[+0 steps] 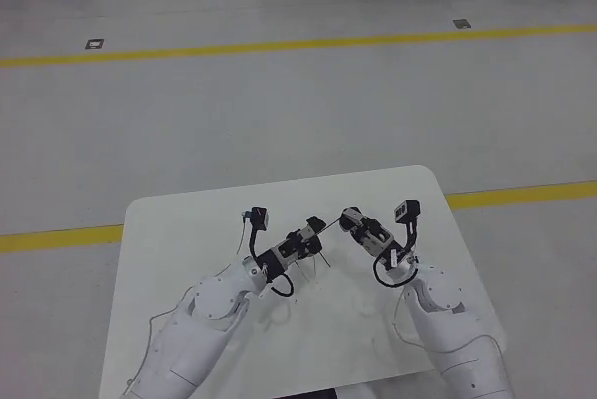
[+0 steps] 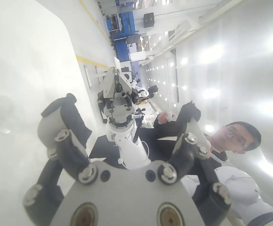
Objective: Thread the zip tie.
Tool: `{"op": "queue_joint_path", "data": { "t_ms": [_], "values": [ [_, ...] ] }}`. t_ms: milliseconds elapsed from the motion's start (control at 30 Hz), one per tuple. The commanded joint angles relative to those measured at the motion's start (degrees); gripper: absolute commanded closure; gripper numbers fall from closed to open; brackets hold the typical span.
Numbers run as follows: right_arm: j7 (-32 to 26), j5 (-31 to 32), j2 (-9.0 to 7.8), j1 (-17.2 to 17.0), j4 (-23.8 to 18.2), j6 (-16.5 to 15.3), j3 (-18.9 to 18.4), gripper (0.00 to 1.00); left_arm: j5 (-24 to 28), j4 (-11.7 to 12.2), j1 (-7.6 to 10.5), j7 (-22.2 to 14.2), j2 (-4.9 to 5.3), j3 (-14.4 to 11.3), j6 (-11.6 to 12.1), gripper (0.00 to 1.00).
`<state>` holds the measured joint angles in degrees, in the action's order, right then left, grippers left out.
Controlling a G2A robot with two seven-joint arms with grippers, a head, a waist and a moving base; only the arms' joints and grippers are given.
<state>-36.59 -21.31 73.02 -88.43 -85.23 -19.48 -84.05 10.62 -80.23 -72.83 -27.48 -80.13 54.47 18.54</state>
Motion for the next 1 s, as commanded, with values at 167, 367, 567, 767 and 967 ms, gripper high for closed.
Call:
{"op": "queue_joint_path", "data": {
  "t_ms": [167,367,567,767,967],
  "values": [
    [1.3,3.9,0.11,0.6,0.3,0.0,1.1,1.00,0.2,0.8,0.87,1.5,-0.16,-1.3,0.3,0.00],
    [2.8,7.4,0.31,0.3,-0.1,0.0,1.6,1.00,0.7,0.7,0.99,1.7,0.08,-1.2,0.1,0.27],
    [4.4,9.4,0.55,-0.1,-0.8,0.0,1.4,1.00,0.9,1.2,1.26,2.3,0.24,-1.3,-0.5,0.55],
    [4.9,11.1,0.74,-0.7,-1.7,0.0,1.2,1.00,0.9,1.7,1.58,2.9,0.32,-1.7,-1.4,0.62],
    [5.7,11.9,1.02,-1.0,-2.4,0.0,1.1,1.00,0.6,1.9,1.95,3.0,0.40,-2.2,-2.6,0.67]
  ]
}}
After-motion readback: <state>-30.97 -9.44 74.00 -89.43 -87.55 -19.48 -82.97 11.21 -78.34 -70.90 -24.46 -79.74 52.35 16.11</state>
